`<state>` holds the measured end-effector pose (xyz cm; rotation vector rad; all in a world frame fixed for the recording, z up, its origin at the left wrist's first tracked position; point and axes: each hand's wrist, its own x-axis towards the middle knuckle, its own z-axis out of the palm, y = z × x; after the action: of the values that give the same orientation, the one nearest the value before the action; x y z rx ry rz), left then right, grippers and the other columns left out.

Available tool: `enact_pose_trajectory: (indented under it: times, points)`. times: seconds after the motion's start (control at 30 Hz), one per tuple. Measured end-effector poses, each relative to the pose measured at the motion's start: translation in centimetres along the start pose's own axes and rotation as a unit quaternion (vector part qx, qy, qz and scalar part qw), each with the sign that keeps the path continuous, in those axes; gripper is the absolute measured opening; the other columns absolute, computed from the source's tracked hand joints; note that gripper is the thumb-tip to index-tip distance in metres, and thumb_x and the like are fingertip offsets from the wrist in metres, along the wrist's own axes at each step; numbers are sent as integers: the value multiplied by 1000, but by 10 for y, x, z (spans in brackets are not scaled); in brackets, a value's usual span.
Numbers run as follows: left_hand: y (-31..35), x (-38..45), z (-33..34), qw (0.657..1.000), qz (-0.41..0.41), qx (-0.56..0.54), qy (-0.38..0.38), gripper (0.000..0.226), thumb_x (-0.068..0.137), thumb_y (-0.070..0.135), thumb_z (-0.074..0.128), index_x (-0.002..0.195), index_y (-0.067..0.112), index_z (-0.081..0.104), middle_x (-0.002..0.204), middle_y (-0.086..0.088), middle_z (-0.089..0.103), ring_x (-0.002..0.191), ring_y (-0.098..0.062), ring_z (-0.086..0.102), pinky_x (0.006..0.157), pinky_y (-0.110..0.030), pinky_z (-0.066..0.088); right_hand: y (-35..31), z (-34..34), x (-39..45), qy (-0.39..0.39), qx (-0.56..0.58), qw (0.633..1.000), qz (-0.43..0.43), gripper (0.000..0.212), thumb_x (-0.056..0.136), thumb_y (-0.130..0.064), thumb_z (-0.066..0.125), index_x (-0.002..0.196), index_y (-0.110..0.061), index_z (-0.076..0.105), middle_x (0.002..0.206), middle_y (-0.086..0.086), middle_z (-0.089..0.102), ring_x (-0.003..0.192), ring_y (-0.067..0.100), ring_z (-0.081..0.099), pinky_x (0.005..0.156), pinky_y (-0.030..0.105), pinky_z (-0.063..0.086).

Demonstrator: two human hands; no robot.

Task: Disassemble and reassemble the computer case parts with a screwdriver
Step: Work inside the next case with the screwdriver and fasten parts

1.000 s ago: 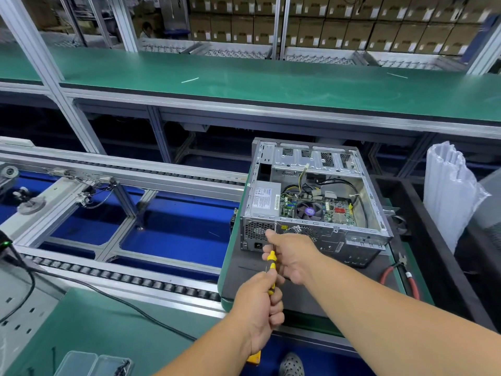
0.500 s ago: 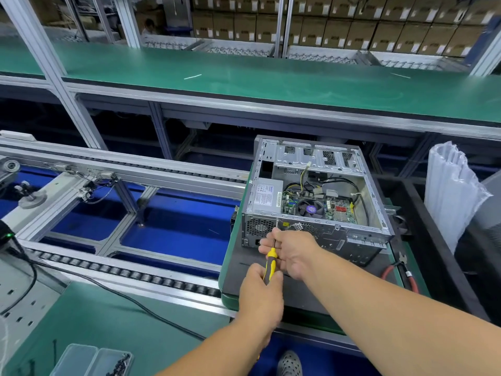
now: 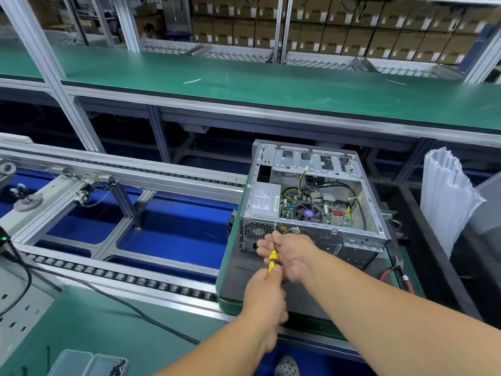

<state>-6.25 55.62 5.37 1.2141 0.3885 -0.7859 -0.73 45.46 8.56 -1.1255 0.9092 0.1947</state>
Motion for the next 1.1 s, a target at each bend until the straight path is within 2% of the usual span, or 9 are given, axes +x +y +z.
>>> enact_pose_trajectory:
  times: [0.07, 0.13, 0.2, 0.27, 0.33, 0.47, 0.57, 0.8, 1.1]
  points:
    - [8, -6, 2, 979, -114, -160, -51, 30, 103, 41, 53, 85, 17, 53, 58, 2, 28, 48, -13, 17, 40, -24, 18, -2, 0, -1, 0, -2, 1000, 2, 27, 112, -31, 41, 104, -14, 62, 74, -2, 77, 58, 10, 72, 62, 29, 46]
    - [8, -8, 4, 979, -102, -167, -56, 31, 105, 40, 51, 84, 17, 52, 58, 1, 27, 47, -12, 16, 40, -23, 16, -2, 0, -1, -3, -4, 1000, 3, 28, 112, -31, 41, 103, -15, 61, 76, -2, 78, 60, 10, 72, 61, 28, 44]
    - [1, -3, 3, 1000, -1, 2, 9, 28, 107, 35, 47, 86, 16, 50, 57, 1, 33, 47, -13, 24, 44, -25, 21, -2, 0, -1, -5, -7, 1000, 7, 29, 113, -30, 40, 104, -14, 62, 79, -1, 79, 64, 12, 72, 64, 29, 46]
    - [-4, -1, 1, 973, 105, 188, 83, 28, 105, 33, 49, 84, 15, 51, 64, 0, 47, 56, -15, 38, 53, -30, 32, -1, 0, -2, -9, -5, 1000, 3, 30, 113, -29, 39, 105, -12, 63, 81, 1, 80, 67, 15, 73, 66, 31, 48]
    - [-2, -3, 0, 955, 142, 236, 110, 26, 102, 34, 54, 83, 16, 53, 67, 2, 51, 61, -14, 41, 58, -32, 34, 1, 1, -1, -19, 6, 1000, -2, 31, 114, -28, 37, 103, -12, 61, 80, 2, 79, 68, 16, 74, 65, 32, 49]
    - [1, -5, -11, 999, 15, 38, 35, 36, 104, 43, 47, 86, 15, 59, 56, 0, 42, 47, -13, 30, 48, -28, 26, 4, 1, 1, -15, 16, 1000, -15, 29, 113, -30, 40, 101, -13, 60, 70, 1, 76, 54, 15, 71, 61, 30, 46]
    - [3, 5, -25, 993, -33, -56, 99, 28, 100, 13, 39, 97, 0, 64, 53, 0, 41, 47, -14, 28, 47, -26, 24, 6, -5, 1, 6, -26, 999, -29, 26, 110, -33, 43, 102, -15, 60, 61, 0, 68, 47, 15, 62, 53, 25, 44]
    - [44, 36, -35, 987, 55, -88, 120, 29, 102, -4, 32, 109, 2, 60, 71, -9, 65, 53, -13, 50, 47, -24, 43, 20, -10, -14, -30, -129, 990, -52, 24, 99, -13, 46, 102, -10, 69, 57, 3, 58, 44, 17, 50, 48, 23, 41]
    - [84, 57, -31, 987, 137, -49, 69, 18, 99, 22, 68, 97, 4, 68, 77, -5, 75, 54, -9, 58, 47, -23, 40, 15, -4, -27, -54, -209, 966, -139, 24, 108, -11, 43, 105, -9, 67, 64, 5, 59, 50, 18, 51, 48, 27, 44]
